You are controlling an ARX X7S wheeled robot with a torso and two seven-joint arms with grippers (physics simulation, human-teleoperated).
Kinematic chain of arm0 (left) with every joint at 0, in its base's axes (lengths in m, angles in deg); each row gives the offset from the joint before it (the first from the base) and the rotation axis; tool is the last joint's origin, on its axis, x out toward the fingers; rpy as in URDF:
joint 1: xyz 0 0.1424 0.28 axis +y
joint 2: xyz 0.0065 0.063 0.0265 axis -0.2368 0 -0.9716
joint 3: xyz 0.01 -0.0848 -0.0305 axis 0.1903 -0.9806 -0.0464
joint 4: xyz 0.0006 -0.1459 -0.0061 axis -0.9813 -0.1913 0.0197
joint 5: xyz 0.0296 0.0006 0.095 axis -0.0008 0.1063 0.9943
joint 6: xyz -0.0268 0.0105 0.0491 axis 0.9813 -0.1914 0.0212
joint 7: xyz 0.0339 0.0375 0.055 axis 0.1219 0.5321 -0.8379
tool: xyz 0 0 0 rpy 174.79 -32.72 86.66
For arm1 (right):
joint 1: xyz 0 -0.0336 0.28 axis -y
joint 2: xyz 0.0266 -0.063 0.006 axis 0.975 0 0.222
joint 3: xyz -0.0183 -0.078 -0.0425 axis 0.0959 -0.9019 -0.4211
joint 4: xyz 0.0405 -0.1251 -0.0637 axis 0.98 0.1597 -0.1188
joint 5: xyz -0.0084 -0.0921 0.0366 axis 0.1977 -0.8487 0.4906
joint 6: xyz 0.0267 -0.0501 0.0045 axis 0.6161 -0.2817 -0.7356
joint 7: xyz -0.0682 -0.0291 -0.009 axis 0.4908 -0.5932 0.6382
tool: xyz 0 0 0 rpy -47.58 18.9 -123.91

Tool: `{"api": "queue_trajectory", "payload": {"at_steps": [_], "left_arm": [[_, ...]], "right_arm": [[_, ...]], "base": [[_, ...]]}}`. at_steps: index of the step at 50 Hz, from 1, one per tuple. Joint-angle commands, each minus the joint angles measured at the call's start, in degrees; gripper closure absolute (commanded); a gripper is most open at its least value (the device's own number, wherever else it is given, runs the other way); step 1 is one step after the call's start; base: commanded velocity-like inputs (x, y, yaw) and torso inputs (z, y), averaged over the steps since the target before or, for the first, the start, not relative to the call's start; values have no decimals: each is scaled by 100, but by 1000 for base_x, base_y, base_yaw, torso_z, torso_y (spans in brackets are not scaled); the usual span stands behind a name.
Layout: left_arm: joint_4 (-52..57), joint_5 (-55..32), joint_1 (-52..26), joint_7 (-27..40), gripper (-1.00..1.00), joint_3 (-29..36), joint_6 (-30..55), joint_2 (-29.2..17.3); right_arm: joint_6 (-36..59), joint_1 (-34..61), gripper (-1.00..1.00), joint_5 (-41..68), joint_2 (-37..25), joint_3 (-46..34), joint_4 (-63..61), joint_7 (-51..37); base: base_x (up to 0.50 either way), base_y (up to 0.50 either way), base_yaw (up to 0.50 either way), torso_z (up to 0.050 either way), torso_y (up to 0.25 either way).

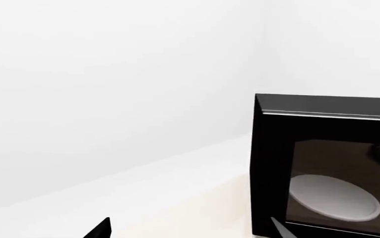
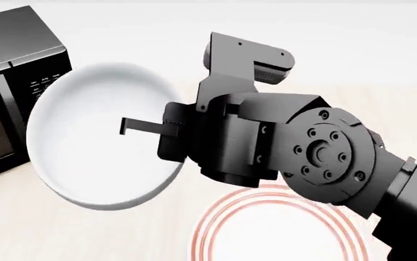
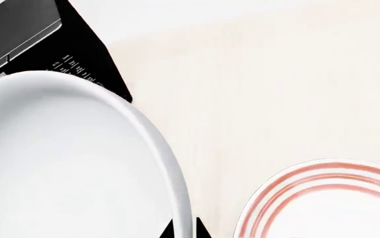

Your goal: Put the white bowl to the right of the plate.

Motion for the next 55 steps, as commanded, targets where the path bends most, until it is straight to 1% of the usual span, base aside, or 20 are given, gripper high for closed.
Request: {"api": "queue_trajectory", "payload": {"at_steps": [1, 12, 27, 35, 55], "left_arm": [[-25, 38, -34, 34, -100, 74, 14, -23], [-18, 54, -35, 68, -100, 110, 27, -36], [-29, 44, -28, 78, -100, 139, 13, -59], [-17, 66, -16, 103, -100, 174, 14, -64], [22, 136, -23, 173, -100, 287, 53, -96]], "right_arm": [[113, 197, 100, 60, -581, 152, 150, -103], [235, 343, 100, 127, -978, 129, 433, -293], [338, 202, 100, 91, -1196, 39, 979, -103], [246, 50, 100, 108, -1674, 44, 1042, -114], [132, -325, 100, 132, -2341, 14, 1364, 54]], "base": [[0, 0, 0, 0, 0], [0, 0, 0, 0, 1], [0, 0, 0, 0, 0], [0, 0, 0, 0, 1], [0, 0, 0, 0, 1]]}}
